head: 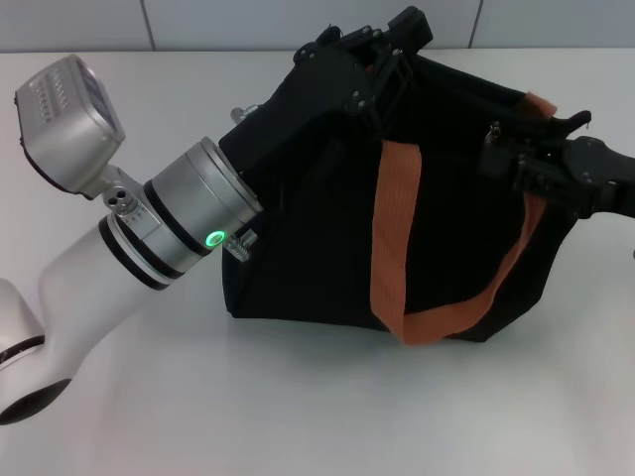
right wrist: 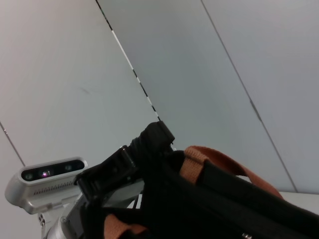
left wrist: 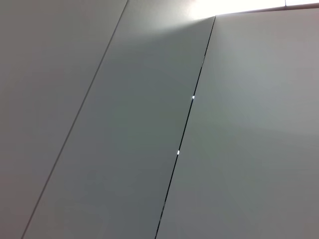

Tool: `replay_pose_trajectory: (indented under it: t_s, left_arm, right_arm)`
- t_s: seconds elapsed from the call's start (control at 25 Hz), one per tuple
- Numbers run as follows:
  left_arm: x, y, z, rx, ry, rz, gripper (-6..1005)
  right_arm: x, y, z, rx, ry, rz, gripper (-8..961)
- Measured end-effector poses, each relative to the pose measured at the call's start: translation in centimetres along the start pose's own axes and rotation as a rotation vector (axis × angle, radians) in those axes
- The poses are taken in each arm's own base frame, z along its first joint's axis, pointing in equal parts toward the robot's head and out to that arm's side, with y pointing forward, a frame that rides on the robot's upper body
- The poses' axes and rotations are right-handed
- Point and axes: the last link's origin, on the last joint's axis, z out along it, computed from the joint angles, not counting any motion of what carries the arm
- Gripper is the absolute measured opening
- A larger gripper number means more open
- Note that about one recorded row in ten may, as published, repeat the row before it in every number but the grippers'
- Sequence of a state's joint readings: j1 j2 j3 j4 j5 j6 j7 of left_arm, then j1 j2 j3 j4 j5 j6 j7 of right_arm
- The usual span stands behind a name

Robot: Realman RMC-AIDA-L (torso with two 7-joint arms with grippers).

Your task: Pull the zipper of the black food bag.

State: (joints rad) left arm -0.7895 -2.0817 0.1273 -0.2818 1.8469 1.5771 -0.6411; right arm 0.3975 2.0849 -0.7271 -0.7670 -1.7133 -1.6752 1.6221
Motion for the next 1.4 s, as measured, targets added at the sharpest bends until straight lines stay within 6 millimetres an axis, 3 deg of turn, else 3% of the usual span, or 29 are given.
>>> replay_pose_trajectory:
  t_s: [0.4, 0.8, 1.4]
  left_arm:
    - [0.0, 0.0, 0.1, -0.001, 0.0, 0.005, 18]
    - [0.0, 0.0, 0.1, 0.0, 0.0, 0.008, 17]
    - [0.0, 0.0, -0.2, 0.005, 0.004, 0.005, 17]
  right_arm:
    - [0.1, 0.1, 0.7, -0.026, -0.017, 0.027, 151]
    - [-0.1, -0.1, 0.7, -0.025, -0.044, 0.107, -2]
    - [0.3, -0.8, -0.6, 0.051, -0.073, 0.189, -2]
